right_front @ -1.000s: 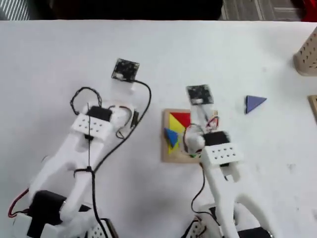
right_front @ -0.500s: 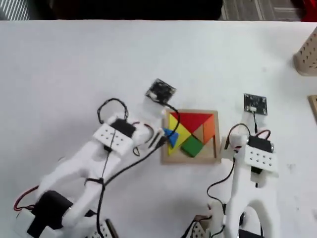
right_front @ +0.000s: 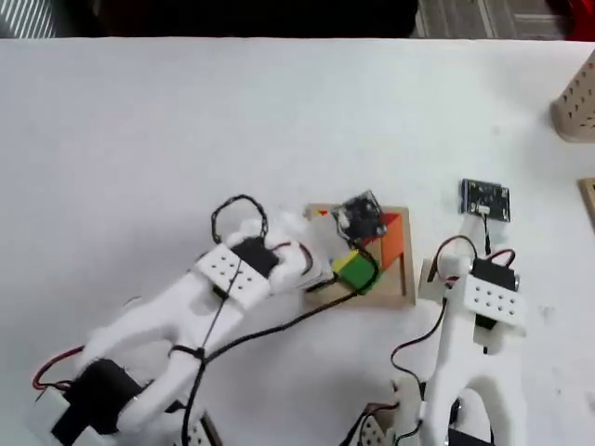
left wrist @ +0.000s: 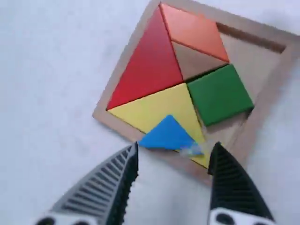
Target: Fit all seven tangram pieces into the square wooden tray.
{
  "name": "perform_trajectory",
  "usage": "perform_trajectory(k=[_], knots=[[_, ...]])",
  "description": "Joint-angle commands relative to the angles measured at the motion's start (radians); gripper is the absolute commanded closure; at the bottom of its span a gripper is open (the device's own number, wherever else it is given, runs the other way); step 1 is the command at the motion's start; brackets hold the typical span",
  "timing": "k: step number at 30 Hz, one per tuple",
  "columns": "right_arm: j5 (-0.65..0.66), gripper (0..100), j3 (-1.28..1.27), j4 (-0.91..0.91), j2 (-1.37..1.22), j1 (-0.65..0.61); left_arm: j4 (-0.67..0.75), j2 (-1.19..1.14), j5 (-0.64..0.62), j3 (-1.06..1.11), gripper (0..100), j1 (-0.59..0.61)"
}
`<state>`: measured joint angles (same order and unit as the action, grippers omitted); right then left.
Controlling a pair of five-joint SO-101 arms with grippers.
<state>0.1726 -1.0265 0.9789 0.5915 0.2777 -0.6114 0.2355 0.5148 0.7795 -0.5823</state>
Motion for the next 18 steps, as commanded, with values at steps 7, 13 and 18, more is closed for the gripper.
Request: perform_trajectory(k=[7, 13, 18], knots=[[0.012, 95.0, 0.006, -0.013, 0.024, 0.007, -0.014, -0.176, 0.298, -0.146, 75, -0.005], [0.012, 95.0, 0.003, -0.025, 0.024, 0.007, -0.143, -0.265, 0.4, -0.304, 75, 0.018], [0.012, 95.0, 0.003, -0.027, 0.024, 0.007, -0.17, -0.344, 0.433, -0.408, 75, 0.053]])
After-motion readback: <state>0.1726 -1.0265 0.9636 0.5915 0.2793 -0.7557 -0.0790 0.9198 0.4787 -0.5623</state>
